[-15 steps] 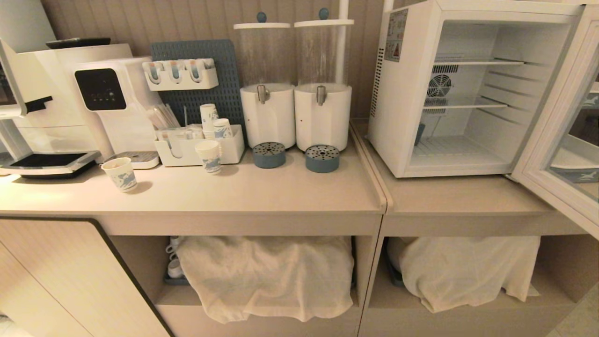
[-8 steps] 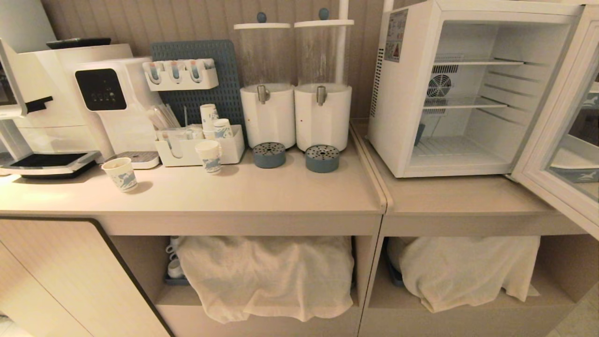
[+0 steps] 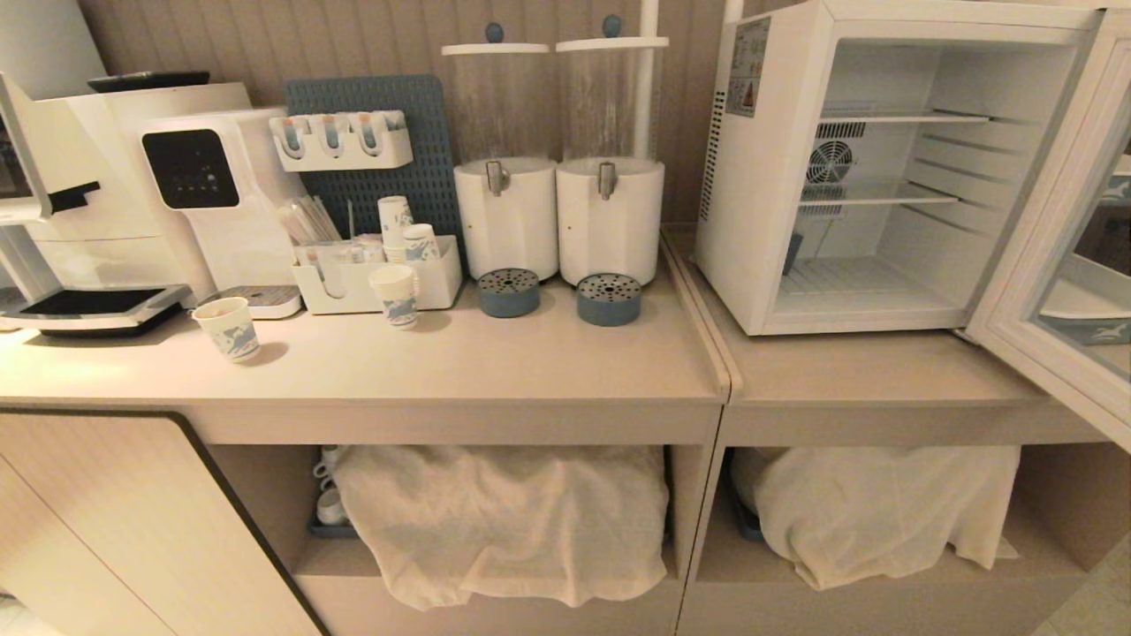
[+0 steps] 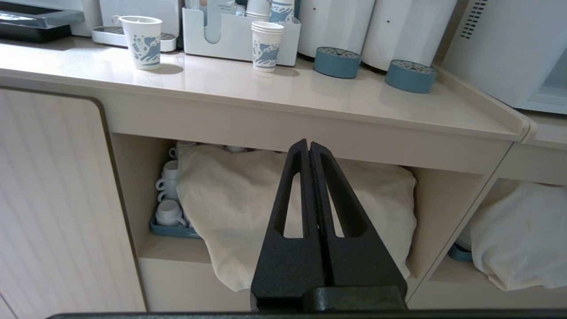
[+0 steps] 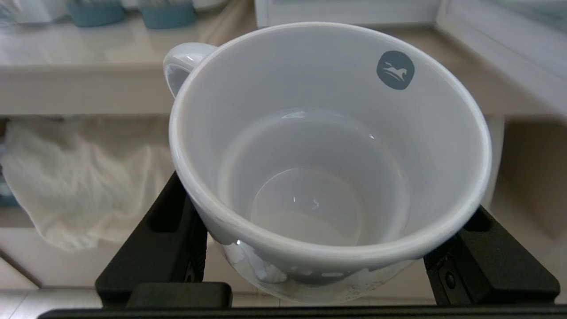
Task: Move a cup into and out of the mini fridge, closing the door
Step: Put the ceramic cup in the freezer
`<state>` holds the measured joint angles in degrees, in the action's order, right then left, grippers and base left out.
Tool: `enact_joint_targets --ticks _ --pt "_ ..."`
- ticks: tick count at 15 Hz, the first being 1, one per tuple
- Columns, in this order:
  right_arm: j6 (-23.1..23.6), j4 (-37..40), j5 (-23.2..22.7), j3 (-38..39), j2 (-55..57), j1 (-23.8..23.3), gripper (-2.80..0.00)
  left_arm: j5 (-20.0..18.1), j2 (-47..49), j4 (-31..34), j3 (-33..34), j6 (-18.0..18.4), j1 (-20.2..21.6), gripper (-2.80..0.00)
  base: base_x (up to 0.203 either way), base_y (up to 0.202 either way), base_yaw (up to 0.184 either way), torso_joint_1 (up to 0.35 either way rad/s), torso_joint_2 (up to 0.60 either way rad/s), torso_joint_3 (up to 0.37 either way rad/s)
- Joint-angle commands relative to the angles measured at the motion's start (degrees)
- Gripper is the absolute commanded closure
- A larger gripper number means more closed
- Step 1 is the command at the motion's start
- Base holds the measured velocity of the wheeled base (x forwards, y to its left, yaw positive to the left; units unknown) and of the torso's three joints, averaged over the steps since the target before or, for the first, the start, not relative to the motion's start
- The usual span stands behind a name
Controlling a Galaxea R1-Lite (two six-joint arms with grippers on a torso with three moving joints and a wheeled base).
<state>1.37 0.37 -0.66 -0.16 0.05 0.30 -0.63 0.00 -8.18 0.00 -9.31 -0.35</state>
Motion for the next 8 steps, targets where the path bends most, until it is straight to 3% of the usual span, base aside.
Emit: enact_joint_targets --ticks 1,8 --pt "-0.2 -0.5 0.0 0.0 0.0 0.0 0.0 0.0 -0.3 -0.2 2.3 0.0 0.0 0.0 0.0 0.0 0.0 0.0 0.0 0.0" --pt "-0.3 -0.7 0.0 0.1 0.0 0.0 0.0 -0.1 -0.3 0.1 2.3 1.3 0.0 0.0 0.0 0.0 0.0 0.0 0.0 0.0"
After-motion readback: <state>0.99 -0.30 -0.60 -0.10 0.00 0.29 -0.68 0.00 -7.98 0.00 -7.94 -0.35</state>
